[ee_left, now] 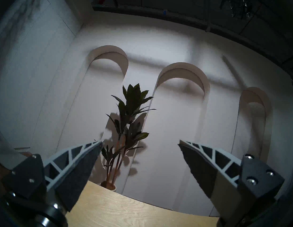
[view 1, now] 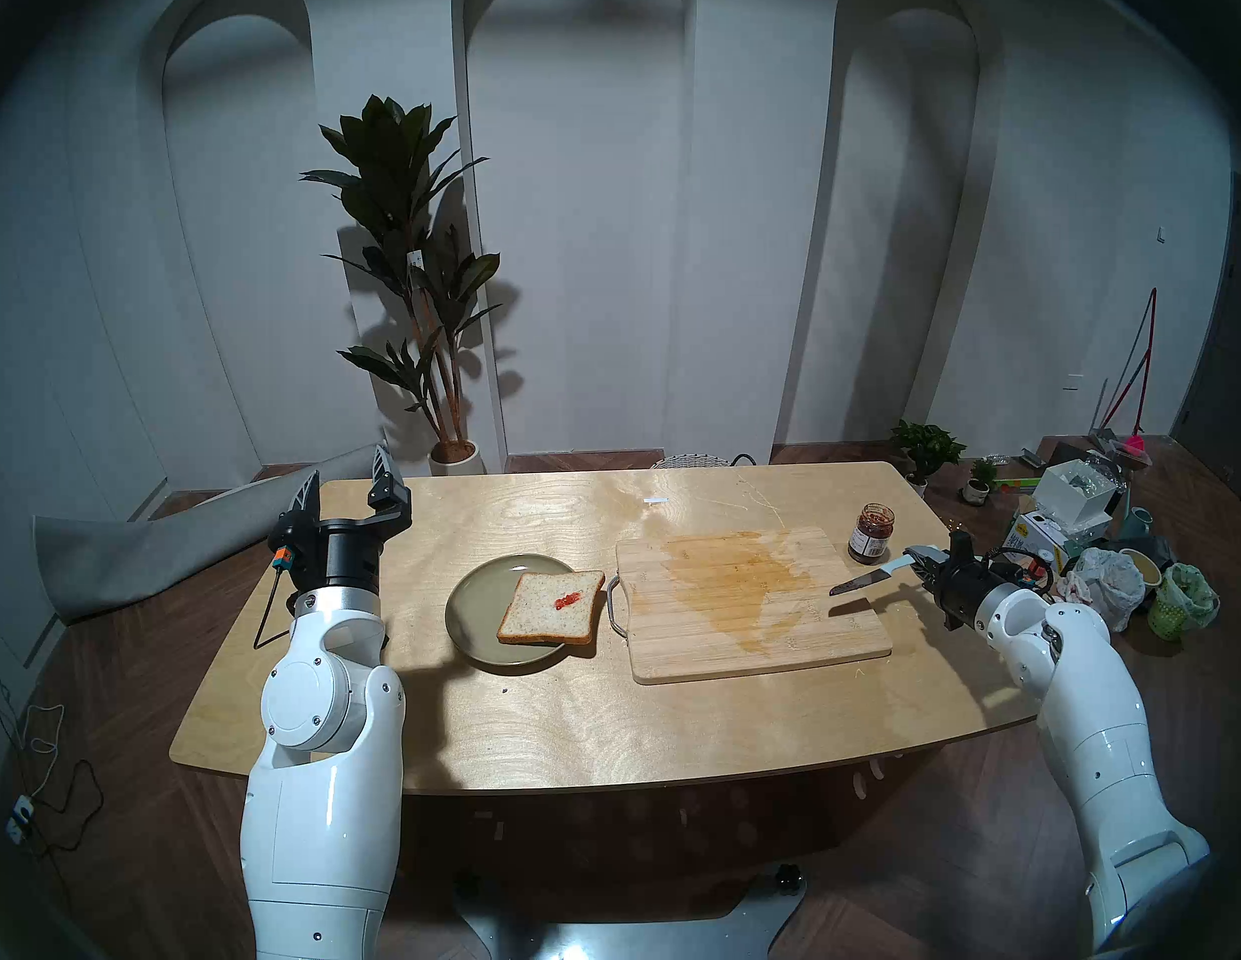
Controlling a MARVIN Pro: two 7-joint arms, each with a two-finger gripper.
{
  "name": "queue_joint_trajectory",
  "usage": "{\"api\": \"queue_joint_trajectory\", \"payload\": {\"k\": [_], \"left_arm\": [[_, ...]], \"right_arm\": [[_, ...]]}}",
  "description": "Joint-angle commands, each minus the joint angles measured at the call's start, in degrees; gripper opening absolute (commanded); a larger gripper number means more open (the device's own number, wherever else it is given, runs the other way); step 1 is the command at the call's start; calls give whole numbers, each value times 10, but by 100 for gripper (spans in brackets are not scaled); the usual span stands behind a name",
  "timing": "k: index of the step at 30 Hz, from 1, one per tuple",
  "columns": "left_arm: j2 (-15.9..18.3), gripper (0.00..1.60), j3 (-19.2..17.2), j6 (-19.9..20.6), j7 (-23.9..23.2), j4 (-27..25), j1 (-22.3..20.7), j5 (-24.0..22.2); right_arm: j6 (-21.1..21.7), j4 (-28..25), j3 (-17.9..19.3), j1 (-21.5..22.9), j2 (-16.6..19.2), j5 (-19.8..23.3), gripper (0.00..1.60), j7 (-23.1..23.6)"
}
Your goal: Spread jam over the slice of bread with the knife
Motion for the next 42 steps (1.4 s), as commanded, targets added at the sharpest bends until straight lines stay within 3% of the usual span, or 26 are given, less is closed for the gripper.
{"api": "queue_joint_trajectory", "payload": {"k": [1,7,25,38,42], "left_arm": [[3,160,1,-12,-11,-6,-13,-8],[4,160,6,-4,-15,-5,-17,-14],[3,160,10,-4,-4,-1,-17,-12],[4,160,14,-1,-3,3,-14,-16],[8,160,16,1,-5,4,-14,-14]], "right_arm": [[-45,-10,-2,-6,-11,-34,0,56],[-87,-30,3,-25,-17,-52,0,39],[-105,-25,-15,-14,-33,-85,0,50],[-178,-24,-20,-22,-65,-117,0,84],[-171,-21,-22,-24,-64,-114,0,81]]}}
